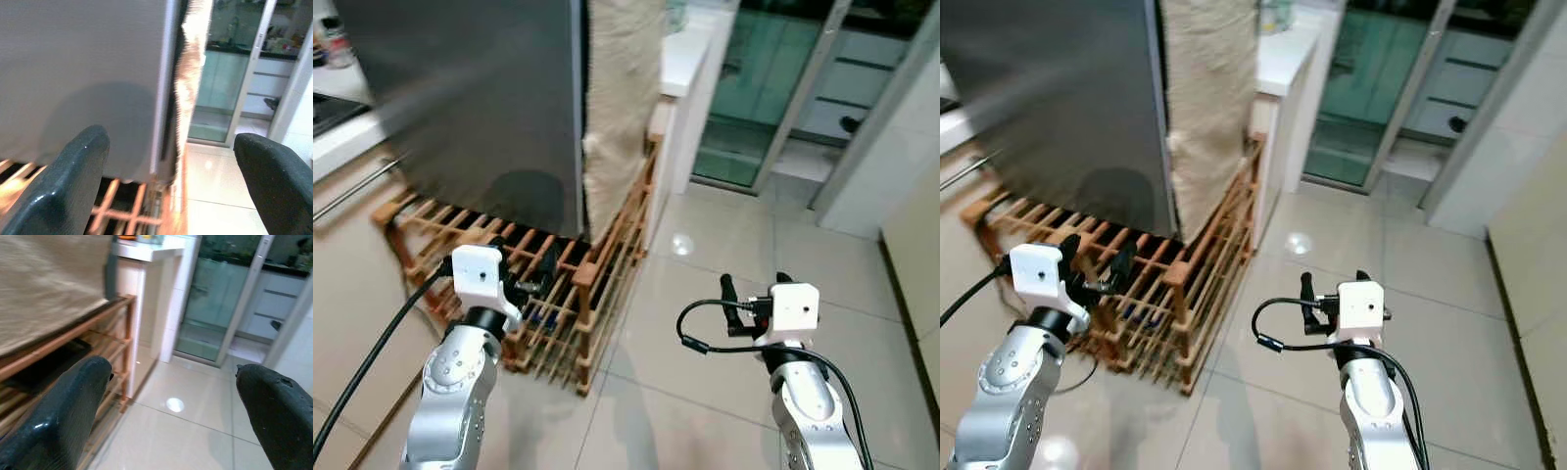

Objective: Restocking fridge

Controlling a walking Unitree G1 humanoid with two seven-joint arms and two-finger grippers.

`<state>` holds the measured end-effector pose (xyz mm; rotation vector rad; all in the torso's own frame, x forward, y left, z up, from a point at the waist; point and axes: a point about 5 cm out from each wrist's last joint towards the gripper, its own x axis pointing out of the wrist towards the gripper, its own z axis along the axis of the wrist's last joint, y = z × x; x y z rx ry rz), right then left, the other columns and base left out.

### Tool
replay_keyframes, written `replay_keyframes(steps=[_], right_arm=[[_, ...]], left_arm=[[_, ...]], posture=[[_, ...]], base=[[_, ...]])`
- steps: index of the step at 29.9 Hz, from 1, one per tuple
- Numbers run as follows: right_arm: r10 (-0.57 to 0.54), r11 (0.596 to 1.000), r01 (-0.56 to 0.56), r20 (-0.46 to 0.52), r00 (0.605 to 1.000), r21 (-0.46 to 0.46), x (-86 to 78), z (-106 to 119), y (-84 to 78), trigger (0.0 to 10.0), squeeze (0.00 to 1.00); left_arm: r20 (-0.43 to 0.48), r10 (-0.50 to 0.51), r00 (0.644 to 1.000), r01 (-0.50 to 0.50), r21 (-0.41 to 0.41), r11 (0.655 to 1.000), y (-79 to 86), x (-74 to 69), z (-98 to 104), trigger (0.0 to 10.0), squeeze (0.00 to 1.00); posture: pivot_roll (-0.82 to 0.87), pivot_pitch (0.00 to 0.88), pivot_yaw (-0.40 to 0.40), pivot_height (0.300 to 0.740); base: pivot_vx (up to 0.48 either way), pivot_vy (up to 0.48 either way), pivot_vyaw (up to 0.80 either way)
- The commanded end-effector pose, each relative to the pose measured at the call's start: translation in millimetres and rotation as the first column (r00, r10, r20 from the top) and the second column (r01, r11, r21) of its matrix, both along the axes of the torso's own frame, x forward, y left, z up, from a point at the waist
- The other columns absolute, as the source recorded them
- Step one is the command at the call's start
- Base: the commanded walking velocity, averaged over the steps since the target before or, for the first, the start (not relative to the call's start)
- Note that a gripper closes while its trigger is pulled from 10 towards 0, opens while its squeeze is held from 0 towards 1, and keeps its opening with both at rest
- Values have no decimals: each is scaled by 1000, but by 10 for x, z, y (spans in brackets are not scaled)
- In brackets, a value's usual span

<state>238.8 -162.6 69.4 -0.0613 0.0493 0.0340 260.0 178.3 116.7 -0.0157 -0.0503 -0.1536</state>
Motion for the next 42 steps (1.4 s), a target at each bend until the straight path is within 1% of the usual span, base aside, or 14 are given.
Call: replay_keyframes(steps=[1, 8, 9, 11, 20, 21, 23, 24, 26, 28, 31, 34, 39, 42], right_arm=[[10, 1000, -10, -1, 1000, -9, 43, 23, 18, 10000, 0], [35, 999, -35, -8, 999, -14, 95, 4, 49, 10000, 0], [38, 999, -38, -11, 999, -16, 118, -8, 50, 10000, 0], [40, 999, -40, -12, 999, -17, 136, -16, 48, 10000, 0], [49, 999, -50, -10, 999, -19, 172, -33, 60, 10000, 0], [53, 998, -53, -10, 999, -20, 182, -42, 65, 10000, 0], [54, 998, -54, -10, 998, -20, 187, -47, 65, 10000, 0], [56, 998, -56, -9, 998, -21, 198, -54, 64, 10000, 0], [58, 998, -59, -8, 998, -21, 211, -56, 71, 10000, 0], [60, 998, -61, -6, 998, -22, 228, -54, 82, 10000, 0], [62, 998, -62, -7, 998, -22, 235, -61, 88, 10000, 0], [63, 998, -63, -9, 998, -21, 242, -75, 93, 10000, 0], [65, 998, -65, -8, 998, -22, 243, -82, 97, 10000, 0], [56, 998, -56, -7, 998, -25, 233, -89, 67, 10000, 0]], left_arm=[[-5, 5, 1000, -5, 7, 1000, 12, 20, 16, 10000, 0], [-17, 65, 998, -65, -20, 998, 69, 96, 36, 10000, 0], [-49, 98, 994, -103, -106, 989, 88, 119, 26, 10000, 0], [-79, 110, 991, -124, -203, 971, 93, 139, 20, 10000, 0], [47, 41, 998, -37, -73, 997, 30, 186, 230, 10000, 0], [84, 5, 996, -6, 14, 1000, -14, 231, 323, 10000, 0], [91, 4, 996, -9, 46, 999, -25, 265, 355, 10000, 0], [86, -25, 996, 13, 138, 990, -90, 346, 407, 10000, 0], [58, -52, 997, 42, 158, 987, -148, 403, 434, 10000, 0], [85, -100, 991, 92, 90, 992, -243, 450, 555, 10000, 0], [97, -117, 988, 113, 44, 993, -305, 492, 607, 10000, 0], [46, -103, 994, 104, -20, 994, -390, 593, 561, 10000, 0], [19, -90, 996, 92, -69, 993, -468, 699, 539, 10000, 0], [15, -78, 997, 78, -61, 995, -426, 728, 528, 10000, 0]], posture=[[-82, 0, -51, 740], [-69, 0, -58, 740], [-66, 0, -59, 740], [-64, 0, -56, 740], [-58, 0, -58, 740], [-58, 0, -61, 740], [-58, 0, -61, 740], [-58, 0, -62, 740], [-58, 0, -62, 740], [-60, 0, -62, 740], [-61, 0, -62, 740], [-66, 0, -62, 740], [-88, 0, -51, 740], [-97, 0, -50, 740]], base=[[416, 0, 0], [432, 0, 0], [480, 0, 0], [217, 0, 0], [0, 0, 0], [0, 0, 0], [0, 0, 0], [0, 0, 0], [0, 0, 0], [0, 0, 0], [0, 0, 0], [0, 0, 0], [0, 0, 0], [0, 0, 0]])
